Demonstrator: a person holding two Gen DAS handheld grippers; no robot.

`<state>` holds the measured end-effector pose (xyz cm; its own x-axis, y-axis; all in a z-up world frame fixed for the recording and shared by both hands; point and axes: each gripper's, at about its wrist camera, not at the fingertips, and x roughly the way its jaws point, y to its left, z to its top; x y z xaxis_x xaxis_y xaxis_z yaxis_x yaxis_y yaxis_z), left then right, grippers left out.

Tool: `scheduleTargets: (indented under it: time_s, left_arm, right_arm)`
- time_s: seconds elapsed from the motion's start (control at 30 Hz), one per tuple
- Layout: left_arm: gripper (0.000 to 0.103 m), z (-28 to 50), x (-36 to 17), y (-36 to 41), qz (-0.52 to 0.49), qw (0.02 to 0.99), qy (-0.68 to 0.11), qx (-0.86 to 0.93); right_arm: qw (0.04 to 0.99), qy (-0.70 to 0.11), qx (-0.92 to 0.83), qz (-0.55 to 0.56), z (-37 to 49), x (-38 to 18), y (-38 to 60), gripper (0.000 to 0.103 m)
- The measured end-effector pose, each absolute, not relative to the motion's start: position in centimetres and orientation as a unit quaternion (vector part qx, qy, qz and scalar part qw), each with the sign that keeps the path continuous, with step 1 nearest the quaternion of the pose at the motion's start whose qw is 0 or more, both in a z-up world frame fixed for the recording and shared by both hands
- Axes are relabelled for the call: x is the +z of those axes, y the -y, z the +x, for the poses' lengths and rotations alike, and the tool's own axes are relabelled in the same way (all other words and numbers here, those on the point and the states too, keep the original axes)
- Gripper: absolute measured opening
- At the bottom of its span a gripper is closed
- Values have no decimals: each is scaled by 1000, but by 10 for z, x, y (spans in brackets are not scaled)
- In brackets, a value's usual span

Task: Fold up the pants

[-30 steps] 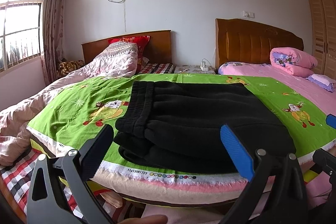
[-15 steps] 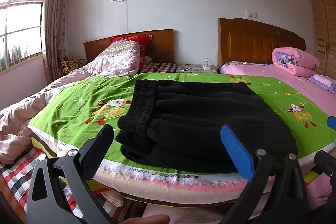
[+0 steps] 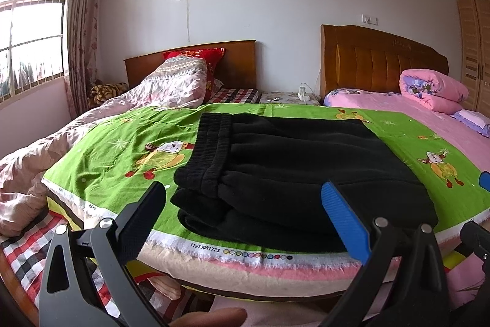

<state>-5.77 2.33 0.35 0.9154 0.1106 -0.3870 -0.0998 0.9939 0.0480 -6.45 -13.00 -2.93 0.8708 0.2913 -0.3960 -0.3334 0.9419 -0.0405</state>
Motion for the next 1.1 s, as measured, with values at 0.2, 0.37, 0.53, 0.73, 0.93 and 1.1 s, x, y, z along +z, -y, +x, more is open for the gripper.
scheduleTargets:
  time_s: [0.2,0.37,0.53,0.73,0.93,1.1]
  left_arm:
    - [102,-59,3,-23,17,978,-196,67]
    - [102,-58,3,-22,20,978,-196,65]
    - [102,-57,2,-23,20,978,-200,63]
    - [102,-55,0,-24,19,976,-208,60]
    - [102,-51,-1,-27,18,975,-215,57]
    - [102,-50,-2,-27,19,974,-219,58]
  right_arm:
    - [965,-197,164,-55,-65,-30,131,99]
    - [965,-197,164,-54,-65,-30,130,99]
    - [965,-197,165,-54,-65,-30,130,99]
    - [965,-198,165,-54,-66,-30,130,99]
    - [965,-198,167,-53,-64,-29,131,99]
    - [965,-197,168,-49,-63,-28,135,99]
